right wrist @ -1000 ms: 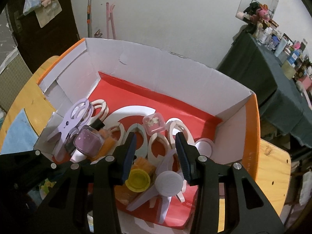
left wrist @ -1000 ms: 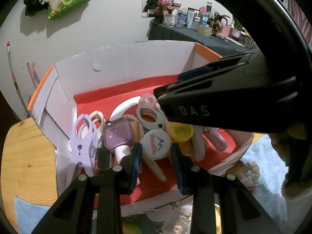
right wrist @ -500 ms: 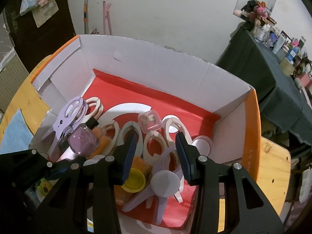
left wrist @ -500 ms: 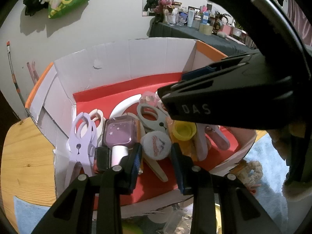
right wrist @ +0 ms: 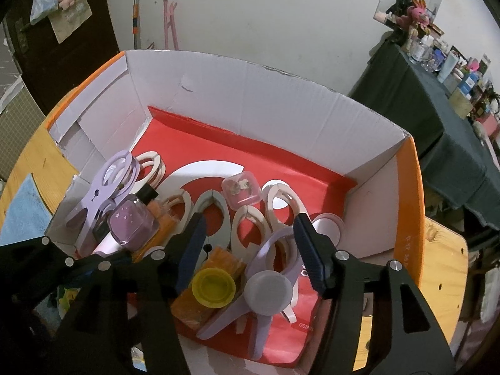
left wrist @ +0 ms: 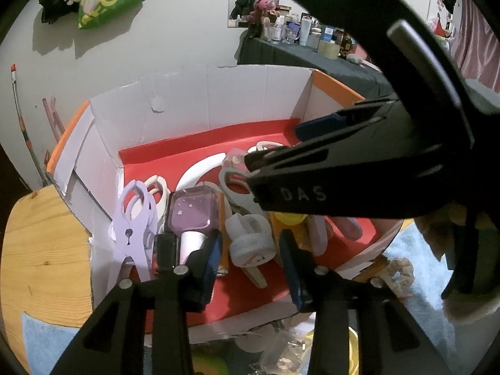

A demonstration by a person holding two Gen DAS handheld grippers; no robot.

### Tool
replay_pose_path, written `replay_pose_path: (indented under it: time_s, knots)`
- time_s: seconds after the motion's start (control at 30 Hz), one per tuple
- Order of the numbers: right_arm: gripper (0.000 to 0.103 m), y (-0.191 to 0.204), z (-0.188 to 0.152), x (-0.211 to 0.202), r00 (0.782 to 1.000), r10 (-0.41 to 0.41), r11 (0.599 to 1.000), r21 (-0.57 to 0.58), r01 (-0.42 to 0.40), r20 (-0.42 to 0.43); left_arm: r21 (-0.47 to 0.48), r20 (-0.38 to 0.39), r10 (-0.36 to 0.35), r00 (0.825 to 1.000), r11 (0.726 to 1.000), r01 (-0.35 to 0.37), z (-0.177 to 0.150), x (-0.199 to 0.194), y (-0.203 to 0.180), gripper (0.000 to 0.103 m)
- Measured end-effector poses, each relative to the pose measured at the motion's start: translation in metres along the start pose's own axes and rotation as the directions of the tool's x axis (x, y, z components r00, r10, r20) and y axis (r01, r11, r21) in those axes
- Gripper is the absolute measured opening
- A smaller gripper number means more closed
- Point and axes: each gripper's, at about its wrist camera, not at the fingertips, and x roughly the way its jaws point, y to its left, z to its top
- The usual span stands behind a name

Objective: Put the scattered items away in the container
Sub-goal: 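Open both grippers and withdraw them from the box over the towel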

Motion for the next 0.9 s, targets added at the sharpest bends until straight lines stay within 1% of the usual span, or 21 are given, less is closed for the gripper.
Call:
replay_pose_path:
  time_s: [0.07,0.13,0.2,0.43,0.53,0.63,0.77,0.83,0.9]
  knots:
    - [0.066,-0.001,0.000,0.000,1.000,-0.004,1.000,0.006,0.004,0.003,-0.003,0.004,-0.001,1.000,1.000,0.001,0.000,-0.004,0.000,0.043]
    - [0.070,-0.001,-0.001,-0.001,1.000,-0.006,1.000,0.010,0.005,0.012,-0.005,0.012,-0.007,1.000,1.000,0.007,0.001,-0.009,0.001,0.045]
    - [0.071,-0.002,-0.001,-0.002,1.000,-0.004,1.000,0.016,0.004,0.015,-0.004,0.029,-0.009,1.000,1.000,0.009,0.001,-0.016,0.001,0.050]
    - [0.078,0.000,-0.003,-0.008,1.000,-0.016,1.000,0.022,0.015,0.022,0.014,0.087,-0.015,0.996,1.000,0.014,0.001,-0.048,-0.001,0.059]
    - [0.083,0.003,-0.005,-0.014,0.999,-0.020,1.000,0.020,0.020,0.028,0.024,0.117,-0.007,0.993,1.000,0.004,-0.004,-0.067,-0.002,0.062]
    - [0.083,0.005,-0.009,-0.024,0.999,-0.024,1.000,0.020,0.023,0.039,0.040,0.144,-0.005,0.990,0.999,-0.001,-0.011,-0.086,-0.004,0.064]
    - [0.083,0.010,-0.023,-0.042,0.998,-0.030,0.999,0.023,0.029,0.060,0.062,0.183,-0.005,0.983,0.998,-0.006,-0.029,-0.118,-0.003,0.067]
    - [0.083,0.012,-0.034,-0.054,0.997,-0.034,0.999,0.030,0.031,0.075,0.073,0.206,-0.010,0.978,0.997,-0.005,-0.040,-0.136,0.000,0.071]
    - [0.083,0.015,-0.050,-0.068,0.995,-0.031,0.999,0.037,0.028,0.092,0.081,0.233,0.000,0.972,0.997,-0.020,-0.056,-0.154,0.004,0.074]
